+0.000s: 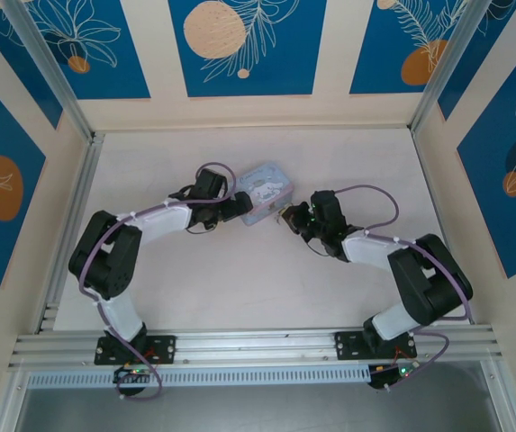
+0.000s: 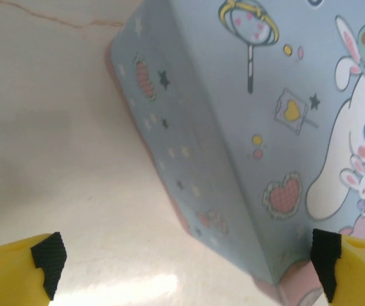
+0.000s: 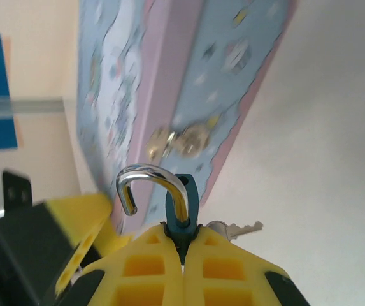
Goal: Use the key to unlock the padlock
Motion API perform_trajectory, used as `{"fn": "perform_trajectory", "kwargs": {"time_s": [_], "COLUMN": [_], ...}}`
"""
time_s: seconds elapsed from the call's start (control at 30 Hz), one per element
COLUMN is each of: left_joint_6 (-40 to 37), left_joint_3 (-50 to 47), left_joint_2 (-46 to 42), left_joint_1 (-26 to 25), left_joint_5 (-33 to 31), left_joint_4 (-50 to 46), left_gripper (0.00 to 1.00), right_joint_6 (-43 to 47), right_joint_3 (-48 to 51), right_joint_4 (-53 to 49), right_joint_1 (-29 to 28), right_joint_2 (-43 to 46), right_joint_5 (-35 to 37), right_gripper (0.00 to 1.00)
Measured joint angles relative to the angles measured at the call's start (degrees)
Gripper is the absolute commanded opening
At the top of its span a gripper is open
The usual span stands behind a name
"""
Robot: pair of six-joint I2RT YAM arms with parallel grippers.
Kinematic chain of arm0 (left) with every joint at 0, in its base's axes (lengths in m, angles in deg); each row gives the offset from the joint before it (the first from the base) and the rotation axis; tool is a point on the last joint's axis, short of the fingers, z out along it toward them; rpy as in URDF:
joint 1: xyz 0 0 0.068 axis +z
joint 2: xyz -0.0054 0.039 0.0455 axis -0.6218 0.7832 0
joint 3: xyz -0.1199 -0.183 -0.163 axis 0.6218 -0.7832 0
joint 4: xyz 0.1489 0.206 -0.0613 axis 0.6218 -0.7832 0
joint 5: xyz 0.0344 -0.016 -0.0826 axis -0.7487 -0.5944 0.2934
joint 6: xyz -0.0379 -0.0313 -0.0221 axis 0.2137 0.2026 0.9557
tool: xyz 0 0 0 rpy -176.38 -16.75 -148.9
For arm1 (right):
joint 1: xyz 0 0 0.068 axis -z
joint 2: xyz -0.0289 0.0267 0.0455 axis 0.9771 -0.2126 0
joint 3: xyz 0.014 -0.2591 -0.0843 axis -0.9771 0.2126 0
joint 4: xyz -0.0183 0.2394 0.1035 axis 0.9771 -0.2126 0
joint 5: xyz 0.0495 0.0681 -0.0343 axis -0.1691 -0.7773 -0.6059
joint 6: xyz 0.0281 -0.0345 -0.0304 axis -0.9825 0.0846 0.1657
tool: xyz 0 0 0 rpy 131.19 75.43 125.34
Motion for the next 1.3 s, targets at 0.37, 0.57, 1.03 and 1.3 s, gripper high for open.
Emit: {"fn": "perform_trajectory", "kwargs": {"time_s": [0.37,0.57,1.03,1.3], "left_joint_6": [-3.72,-5.01,-7.76,-13.16], "left_joint_3": [3.21,3.41,3.41,2.23], "left_joint_2": [-9.84,-13.57,-18.51,-23.82], "left_joint_1": [0.0,0.0,0.0,0.0], "left_joint_5": [-2.8,-4.17,-7.48,-20.94], "left_joint_4": [-9.03,-11.3,-15.58,-15.98], "left_gripper": [1.0,1.0,1.0,1.0], "right_joint_6": [4.59,4.44,10.16,23.39], "right_joint_3": [0.74,2.97,9.77,-5.77], "right_joint_4": [1.29,4.74,-10.38,-34.05], "right_joint_1": [-13.86,-14.75,-5.57,3.52], "right_joint_2": [-4.04,-8.72,15.61,28.41], "right_joint_5": [-11.43,-13.29,-10.78,0.63], "right_gripper": [0.0,0.15,0.99,0.99]}}
